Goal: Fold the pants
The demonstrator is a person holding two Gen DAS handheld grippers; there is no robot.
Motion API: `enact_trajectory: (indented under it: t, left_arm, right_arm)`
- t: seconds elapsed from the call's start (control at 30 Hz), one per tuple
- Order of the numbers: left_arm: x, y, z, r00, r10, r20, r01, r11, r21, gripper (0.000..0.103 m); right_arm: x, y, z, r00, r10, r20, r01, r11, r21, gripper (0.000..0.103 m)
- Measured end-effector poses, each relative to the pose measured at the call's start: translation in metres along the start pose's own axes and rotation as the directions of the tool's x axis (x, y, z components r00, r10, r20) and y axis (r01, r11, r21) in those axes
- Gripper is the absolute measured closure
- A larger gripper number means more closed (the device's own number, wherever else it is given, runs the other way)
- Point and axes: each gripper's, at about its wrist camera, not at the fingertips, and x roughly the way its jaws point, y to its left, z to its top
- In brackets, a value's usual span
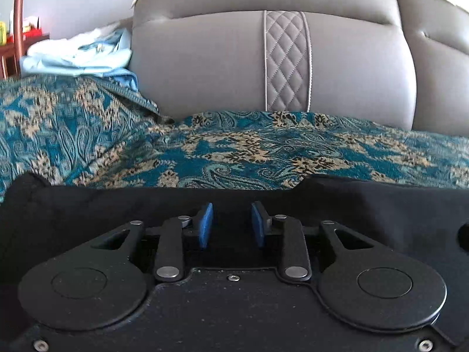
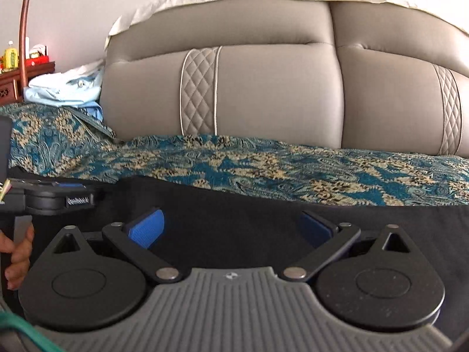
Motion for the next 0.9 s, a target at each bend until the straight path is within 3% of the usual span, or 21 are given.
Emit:
enact_trajectory:
  t: [0.27,0.53,0.9]
  left_arm:
    - [0.000,-0.008,-0.001,0.998,0.058,0.008,-0.059,0.997,0.053,0.065]
    - [0.002,-0.003,0.000,0.998,0.067,0.004,-0.067,0.998,0.015,0.055]
    - [0.002,-0.003,-0.001,0.997,0.082,0.003,-0.082,0.997,0.014,0.050]
  right_arm:
    - [0.016,0.008,-0.010,0.996,-0.048,-0.075,0.045,0.998,-0.048,0.000]
    - [0.015,0.007,-0.010,0.995,-0.045,-0.091,0.038,0.997,-0.069,0.000]
    - [0.006,-0.036,-0.010,0.986,-0.119,-0.117,0.112,0.992,-0.061,0.000]
